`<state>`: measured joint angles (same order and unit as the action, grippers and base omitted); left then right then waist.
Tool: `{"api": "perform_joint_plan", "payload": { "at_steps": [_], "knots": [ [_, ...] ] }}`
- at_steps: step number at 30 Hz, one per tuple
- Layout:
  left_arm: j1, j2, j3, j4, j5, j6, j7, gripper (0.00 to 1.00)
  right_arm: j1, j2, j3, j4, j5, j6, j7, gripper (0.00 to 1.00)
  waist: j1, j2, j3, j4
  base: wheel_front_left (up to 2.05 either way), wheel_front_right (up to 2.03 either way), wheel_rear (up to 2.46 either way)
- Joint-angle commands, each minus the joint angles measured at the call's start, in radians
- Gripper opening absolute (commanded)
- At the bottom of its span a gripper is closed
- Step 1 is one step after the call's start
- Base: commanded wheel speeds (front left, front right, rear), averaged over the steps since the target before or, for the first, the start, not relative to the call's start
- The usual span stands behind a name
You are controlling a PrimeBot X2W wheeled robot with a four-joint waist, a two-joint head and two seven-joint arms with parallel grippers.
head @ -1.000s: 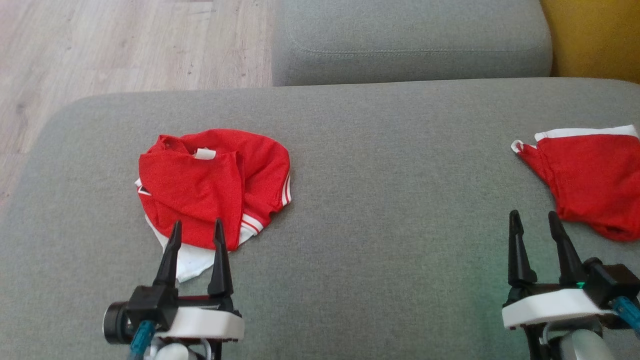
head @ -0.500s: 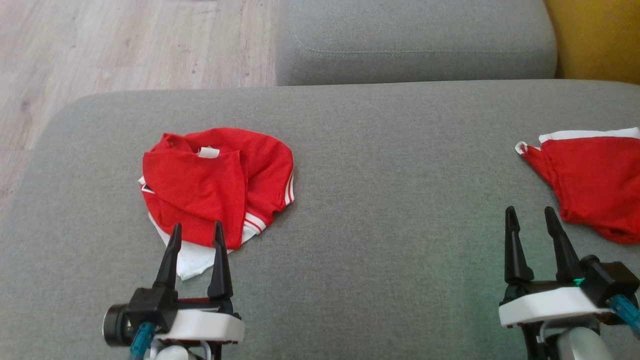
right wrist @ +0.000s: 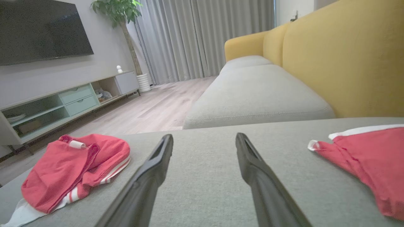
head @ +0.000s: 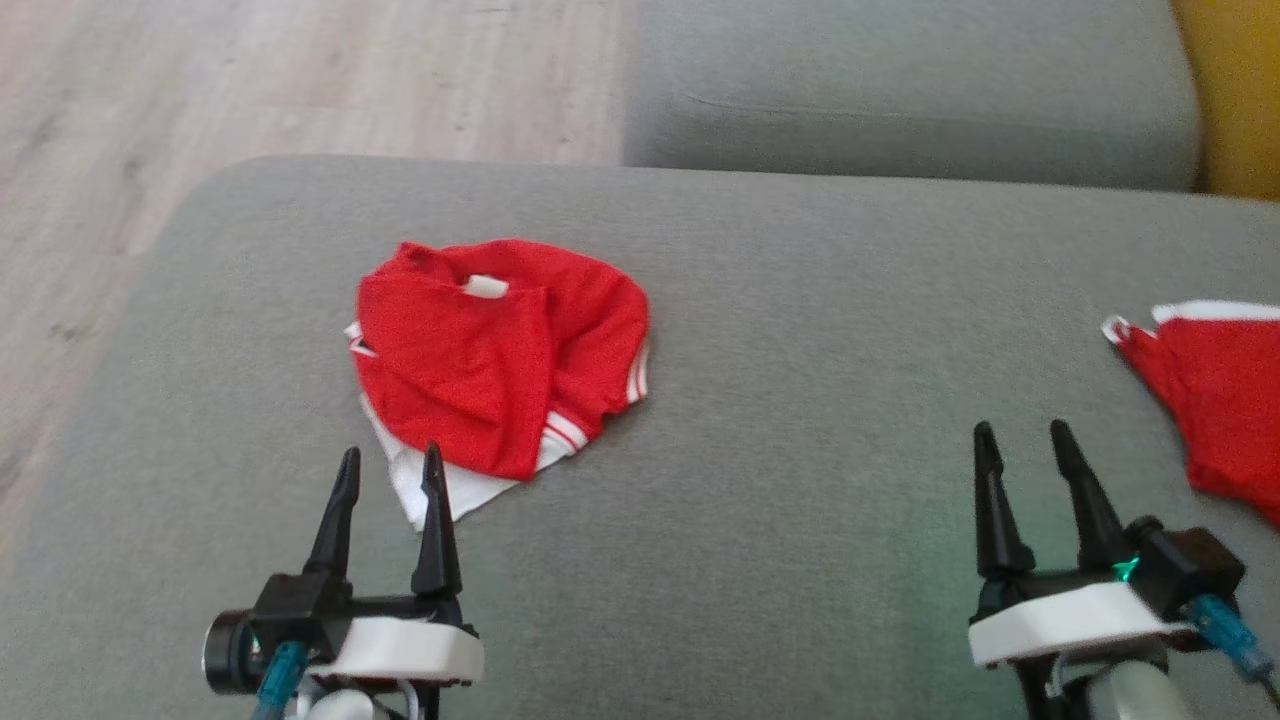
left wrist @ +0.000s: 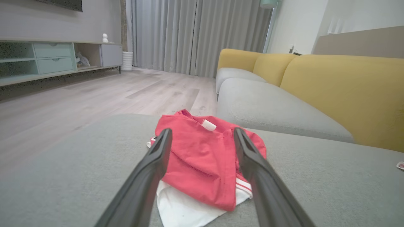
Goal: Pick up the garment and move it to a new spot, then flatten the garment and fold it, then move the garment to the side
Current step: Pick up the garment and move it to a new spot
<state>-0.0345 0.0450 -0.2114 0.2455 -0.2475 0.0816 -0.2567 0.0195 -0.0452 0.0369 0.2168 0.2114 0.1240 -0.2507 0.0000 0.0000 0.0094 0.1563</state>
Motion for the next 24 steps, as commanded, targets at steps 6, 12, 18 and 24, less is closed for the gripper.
{"api": "perform_joint_plan", "payload": {
  "at_steps": [6, 12, 18, 24],
  "knots": [
    [-0.027, 0.005, 0.061, -0.026, 0.022, 0.003, -0.005, 1.00, 0.001, -0.005, 0.094, -0.024, 0.021, 0.007, -0.011, 1.00, 0.0000, 0.0000, -0.039, 0.118, 0.00, 0.00, 0.00],
    [-0.021, 0.005, 0.063, -0.026, 0.029, -0.006, -0.005, 1.00, 0.007, -0.005, 0.147, -0.014, 0.043, 0.007, -0.011, 1.00, 0.0000, 0.0000, -0.046, 0.191, 0.00, 0.00, 0.00],
    [-0.031, 0.005, 0.058, -0.029, 0.031, -0.010, -0.005, 1.00, 0.009, -0.005, 0.177, -0.011, 0.056, 0.007, -0.011, 1.00, 0.0000, 0.0000, -0.037, 0.231, 0.00, 0.00, 0.00],
    [-0.062, 0.005, 0.061, -0.028, 0.043, -0.023, -0.005, 1.00, -0.012, -0.005, 0.182, -0.009, 0.050, 0.007, -0.011, 1.00, 0.0000, 0.0000, 0.003, 0.215, 0.00, 0.00, 0.00]
  ]
}}
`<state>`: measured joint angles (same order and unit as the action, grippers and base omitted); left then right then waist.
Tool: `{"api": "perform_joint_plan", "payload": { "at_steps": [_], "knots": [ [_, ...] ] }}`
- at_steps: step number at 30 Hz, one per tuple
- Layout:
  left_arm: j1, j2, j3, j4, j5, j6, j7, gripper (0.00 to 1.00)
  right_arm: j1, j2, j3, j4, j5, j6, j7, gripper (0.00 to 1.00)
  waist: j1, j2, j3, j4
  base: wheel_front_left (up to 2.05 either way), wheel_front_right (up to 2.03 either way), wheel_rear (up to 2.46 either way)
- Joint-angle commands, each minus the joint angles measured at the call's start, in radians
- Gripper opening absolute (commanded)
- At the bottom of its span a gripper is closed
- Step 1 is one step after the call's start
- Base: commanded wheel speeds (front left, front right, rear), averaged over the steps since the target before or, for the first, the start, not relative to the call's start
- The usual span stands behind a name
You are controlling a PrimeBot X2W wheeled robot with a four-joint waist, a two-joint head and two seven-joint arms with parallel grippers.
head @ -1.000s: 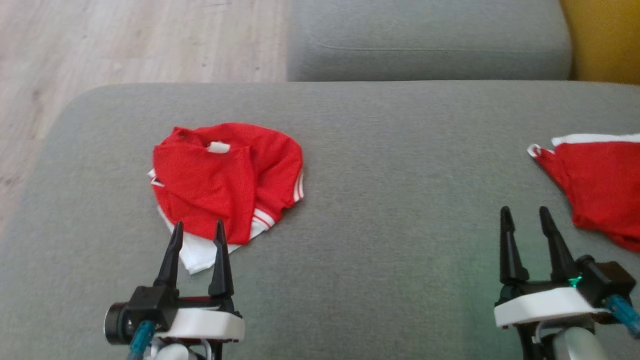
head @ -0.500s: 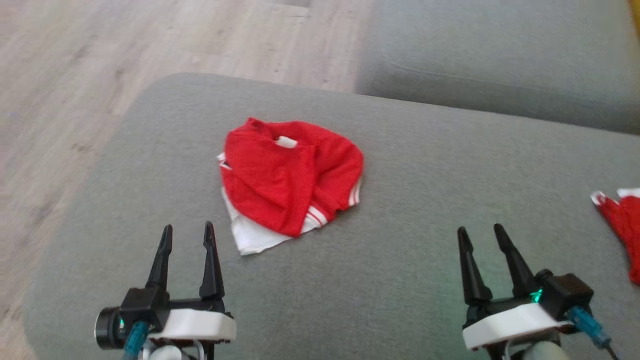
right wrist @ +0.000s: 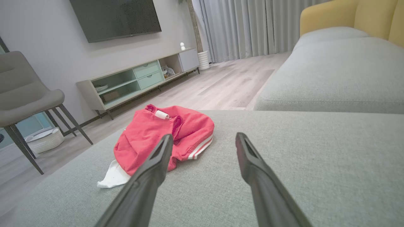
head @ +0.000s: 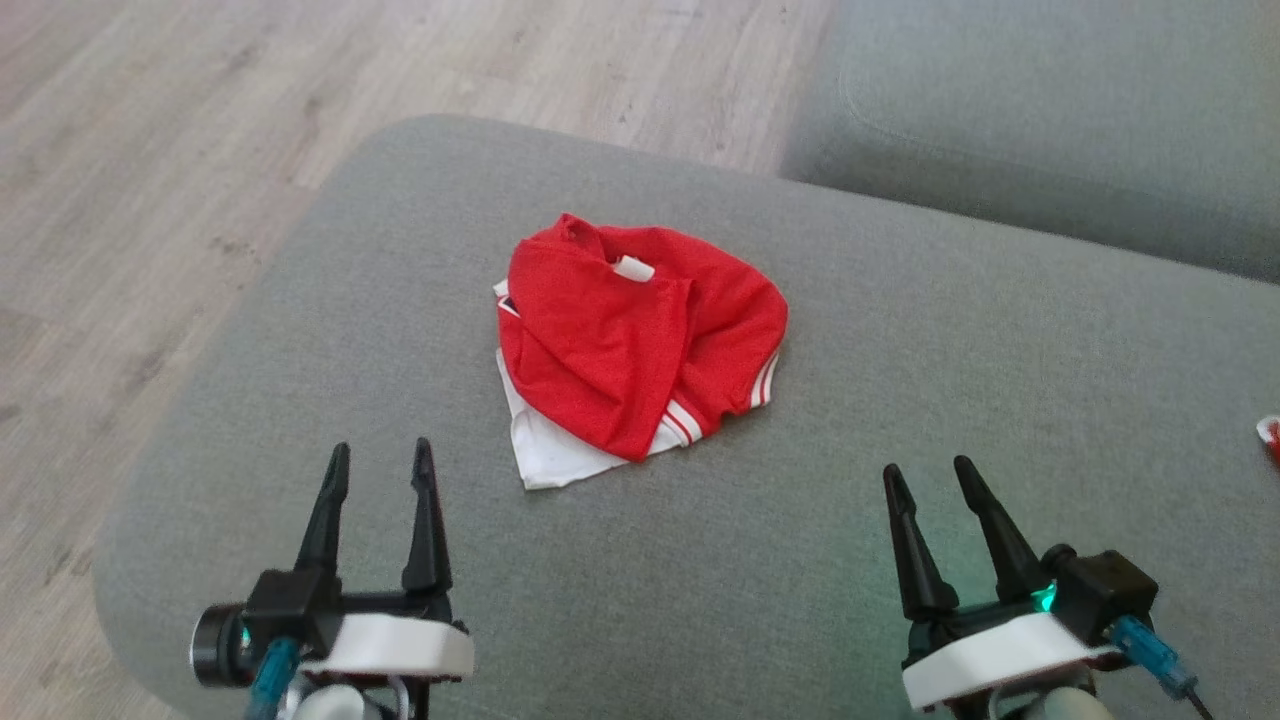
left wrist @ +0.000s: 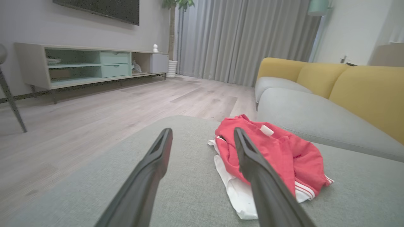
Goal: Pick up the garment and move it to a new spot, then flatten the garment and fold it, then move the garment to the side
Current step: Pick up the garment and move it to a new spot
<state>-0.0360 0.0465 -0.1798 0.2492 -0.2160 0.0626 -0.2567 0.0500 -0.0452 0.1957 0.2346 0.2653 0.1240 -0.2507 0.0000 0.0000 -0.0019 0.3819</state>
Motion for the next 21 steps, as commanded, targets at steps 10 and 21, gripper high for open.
{"api": "perform_joint_plan", "payload": {
  "at_steps": [10, 21],
  "knots": [
    [-0.358, 0.040, -0.069, 0.128, 0.093, -0.141, 0.037, 1.00, -0.102, -0.005, -0.013, -0.047, -0.033, 0.007, -0.011, 1.00, 0.0000, 0.0000, 0.148, -0.088, 0.00, 0.00, 0.00],
    [-0.671, 0.051, -0.203, 0.389, 0.005, -0.192, 0.256, 1.00, -0.173, -0.005, -0.007, -0.063, -0.031, 0.007, -0.011, 1.00, 0.0000, 0.0000, 0.278, -0.184, 0.00, 0.00, 0.00]
  ]
}}
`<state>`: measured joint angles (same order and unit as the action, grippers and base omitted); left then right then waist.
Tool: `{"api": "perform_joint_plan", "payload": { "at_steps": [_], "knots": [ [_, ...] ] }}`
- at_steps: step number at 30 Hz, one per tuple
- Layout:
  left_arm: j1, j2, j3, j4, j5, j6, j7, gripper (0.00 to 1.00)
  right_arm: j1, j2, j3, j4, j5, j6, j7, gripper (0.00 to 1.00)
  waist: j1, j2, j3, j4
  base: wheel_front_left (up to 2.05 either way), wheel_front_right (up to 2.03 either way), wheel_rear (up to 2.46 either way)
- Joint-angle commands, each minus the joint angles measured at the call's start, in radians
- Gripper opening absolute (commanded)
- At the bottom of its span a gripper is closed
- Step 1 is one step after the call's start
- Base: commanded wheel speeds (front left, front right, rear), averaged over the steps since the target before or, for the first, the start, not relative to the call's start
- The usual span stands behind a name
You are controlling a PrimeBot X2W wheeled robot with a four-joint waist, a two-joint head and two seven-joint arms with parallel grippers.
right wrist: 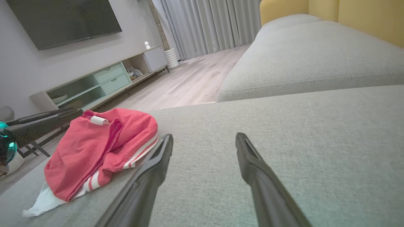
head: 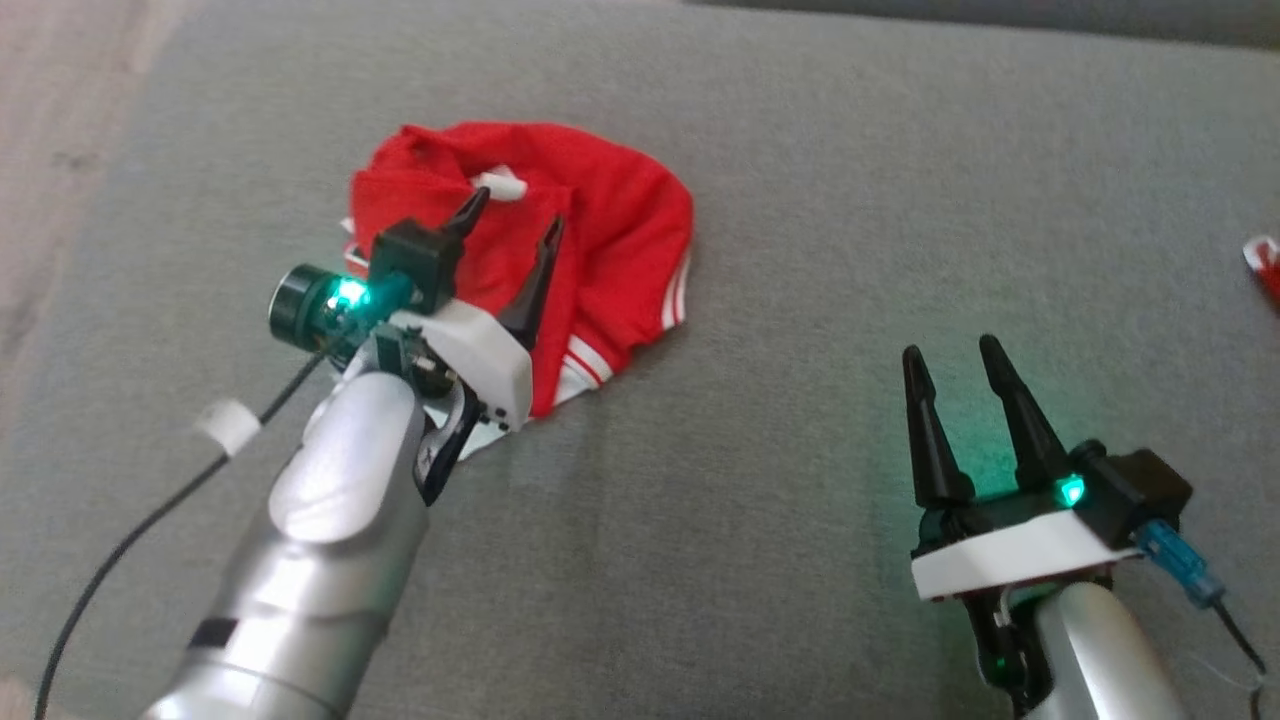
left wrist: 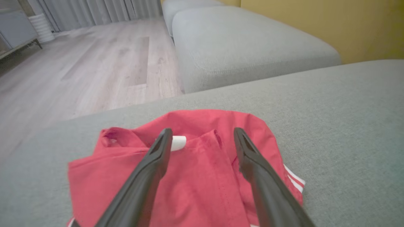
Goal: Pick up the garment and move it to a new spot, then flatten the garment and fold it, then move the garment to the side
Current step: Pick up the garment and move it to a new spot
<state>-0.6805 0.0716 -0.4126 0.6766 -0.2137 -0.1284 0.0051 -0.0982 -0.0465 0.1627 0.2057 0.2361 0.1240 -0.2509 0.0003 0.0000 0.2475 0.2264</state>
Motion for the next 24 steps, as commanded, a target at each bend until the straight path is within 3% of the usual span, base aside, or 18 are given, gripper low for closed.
{"api": "perform_joint_plan", "payload": {
  "at_steps": [1, 6, 11, 16, 17, 18, 24],
  "knots": [
    [-0.047, 0.027, 0.025, -0.019, -0.006, -0.002, -0.001, 1.00, -0.031, -0.004, 0.028, -0.035, -0.002, 0.007, -0.011, 1.00, -0.0003, 0.0000, 0.039, -0.039, 0.00, 0.00, 0.00],
    [-0.120, 0.032, 0.006, 0.085, -0.020, -0.001, 0.009, 1.00, -0.050, -0.004, 0.022, -0.035, 0.004, 0.007, -0.011, 1.00, -0.0003, 0.0000, 0.079, -0.076, 0.00, 0.00, 0.00],
    [-0.165, 0.043, 0.004, 0.181, 0.002, 0.047, -0.008, 1.00, -0.055, -0.004, 0.019, -0.037, 0.009, 0.007, -0.011, 1.00, -0.0003, 0.0000, 0.095, -0.098, 0.00, 0.00, 0.00],
    [-0.187, 0.034, 0.001, 0.246, -0.003, 0.058, -0.034, 1.00, -0.055, -0.004, 0.011, -0.035, 0.008, 0.007, -0.011, 1.00, -0.0003, 0.0000, 0.095, -0.104, 0.00, 0.00, 0.00],
    [-0.190, 0.032, -0.001, 0.257, -0.004, 0.060, -0.039, 0.26, -0.054, -0.004, 0.010, -0.035, 0.008, 0.007, -0.011, 1.00, -0.0003, 0.0000, 0.094, -0.103, 0.00, 0.00, 0.00],
    [-0.194, 0.030, -0.001, 0.266, -0.005, 0.062, -0.047, 0.00, -0.054, -0.004, 0.008, -0.033, 0.007, 0.007, -0.011, 1.00, -0.0003, 0.0000, 0.092, -0.101, 0.00, 0.00, 0.00],
    [-0.201, 0.019, -0.014, 0.303, -0.012, 0.055, -0.092, 0.00, -0.044, -0.004, -0.001, -0.020, 0.008, 0.007, -0.011, 1.00, -0.0003, 0.0000, 0.060, -0.082, 0.00, 0.00, 0.00]
  ]
}}
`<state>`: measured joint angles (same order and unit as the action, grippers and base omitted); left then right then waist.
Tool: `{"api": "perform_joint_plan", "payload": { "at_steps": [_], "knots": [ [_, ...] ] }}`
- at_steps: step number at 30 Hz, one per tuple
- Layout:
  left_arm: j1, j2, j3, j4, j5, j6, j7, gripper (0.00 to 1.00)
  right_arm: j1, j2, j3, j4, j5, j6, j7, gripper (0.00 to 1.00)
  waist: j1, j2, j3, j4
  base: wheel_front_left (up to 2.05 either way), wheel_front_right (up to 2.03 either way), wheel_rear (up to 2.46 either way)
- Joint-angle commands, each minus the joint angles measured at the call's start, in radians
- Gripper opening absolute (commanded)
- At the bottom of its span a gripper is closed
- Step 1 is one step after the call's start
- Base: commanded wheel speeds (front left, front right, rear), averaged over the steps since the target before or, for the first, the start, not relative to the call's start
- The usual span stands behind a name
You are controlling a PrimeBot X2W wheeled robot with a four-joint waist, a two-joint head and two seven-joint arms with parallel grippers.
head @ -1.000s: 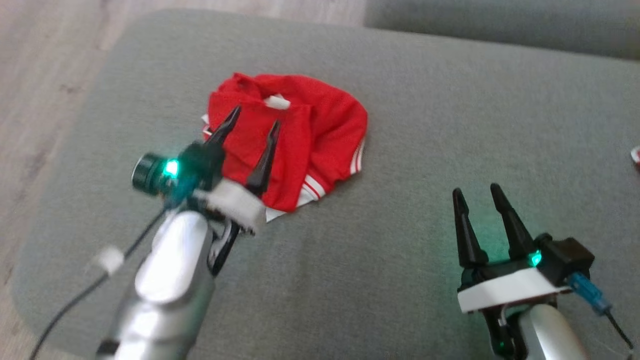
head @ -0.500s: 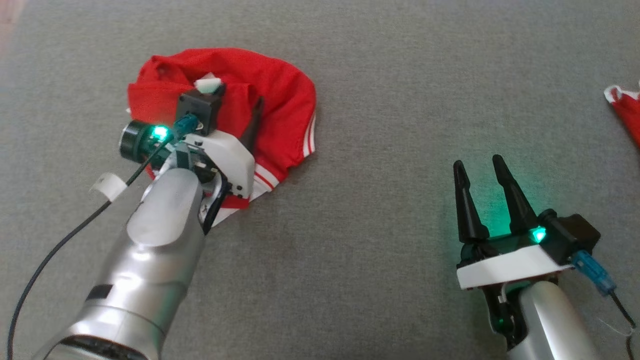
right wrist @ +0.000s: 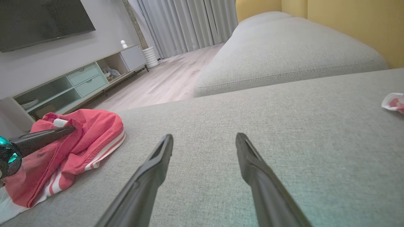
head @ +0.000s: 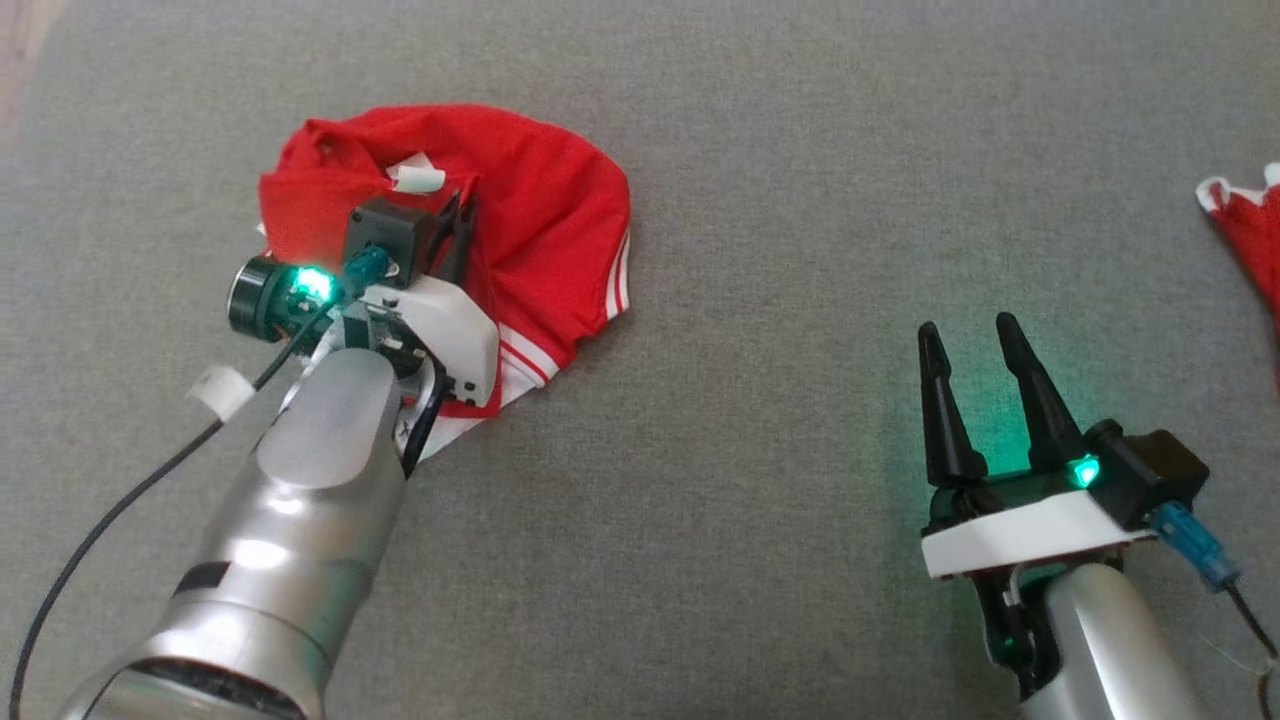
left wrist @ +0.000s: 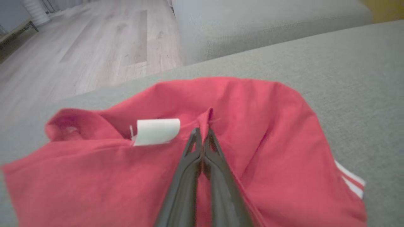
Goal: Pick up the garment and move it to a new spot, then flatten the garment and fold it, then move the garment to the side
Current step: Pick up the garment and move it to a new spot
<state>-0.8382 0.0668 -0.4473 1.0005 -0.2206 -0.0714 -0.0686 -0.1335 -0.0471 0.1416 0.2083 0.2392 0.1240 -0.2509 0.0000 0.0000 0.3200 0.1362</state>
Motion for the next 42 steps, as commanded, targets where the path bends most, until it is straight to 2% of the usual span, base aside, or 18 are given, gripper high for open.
{"api": "perform_joint_plan", "payload": {
  "at_steps": [1, 5, 9, 16, 17, 19, 27, 32, 42],
  "knots": [
    [-0.044, 0.024, 0.021, -0.023, -0.008, -0.004, -0.037, 0.00, -0.008, -0.003, 0.021, -0.020, 0.006, 0.007, -0.011, 1.00, 0.0000, 0.0000, -0.020, 0.010, 0.00, 0.00, 0.00],
    [-0.046, 0.026, 0.031, -0.068, -0.023, -0.010, -0.132, 0.00, -0.001, -0.003, 0.023, -0.013, 0.013, 0.007, -0.011, 1.00, 0.0000, 0.0000, -0.061, 0.015, 0.00, 0.00, 0.00],
    [-0.047, 0.047, 0.056, -0.172, -0.039, -0.009, -0.173, 0.00, 0.017, -0.003, 0.020, -0.006, 0.023, 0.007, -0.011, 1.00, 0.0000, 0.0000, -0.113, 0.018, 0.00, 0.00, 0.00],
    [-0.073, 0.115, 0.096, -0.494, -0.047, -0.008, -0.187, 0.00, 0.035, -0.003, 0.030, -0.001, 0.045, 0.007, -0.011, 1.00, 0.0000, 0.0000, -0.173, -0.008, 0.00, 0.00, 0.00],
    [-0.080, 0.133, 0.103, -0.581, -0.045, 0.001, -0.168, 0.00, 0.038, -0.003, 0.037, 0.000, 0.055, 0.007, -0.011, 1.00, 0.0000, 0.0000, -0.185, -0.026, 0.00, 0.00, 0.00],
    [-0.082, 0.140, 0.105, -0.621, -0.047, 0.004, -0.150, 0.00, 0.040, -0.003, 0.039, -0.002, 0.059, 0.007, -0.011, 1.00, 0.0000, 0.0000, -0.189, -0.035, 0.00, 0.00, 0.00],
    [-0.092, 0.186, 0.085, -0.838, -0.034, 0.007, -0.026, 0.00, 0.036, -0.003, 0.047, -0.014, 0.090, 0.007, -0.011, 1.00, 0.0000, 0.0000, -0.207, -0.148, 0.00, 0.00, 0.00],
    [-0.112, 0.198, 0.062, -0.926, -0.005, 0.006, -0.033, 0.00, 0.035, -0.003, 0.046, -0.017, 0.099, 0.007, -0.011, 1.00, 0.0000, 0.0000, -0.205, -0.230, 0.00, 0.00, 0.00],
    [-0.139, 0.172, -0.011, -1.027, 0.012, -0.010, -0.039, 0.00, 0.025, -0.003, 0.045, -0.026, 0.112, 0.007, -0.011, 1.00, 0.0000, 0.0000, -0.178, -0.379, 0.00, 0.00, 0.00]
  ]
}}
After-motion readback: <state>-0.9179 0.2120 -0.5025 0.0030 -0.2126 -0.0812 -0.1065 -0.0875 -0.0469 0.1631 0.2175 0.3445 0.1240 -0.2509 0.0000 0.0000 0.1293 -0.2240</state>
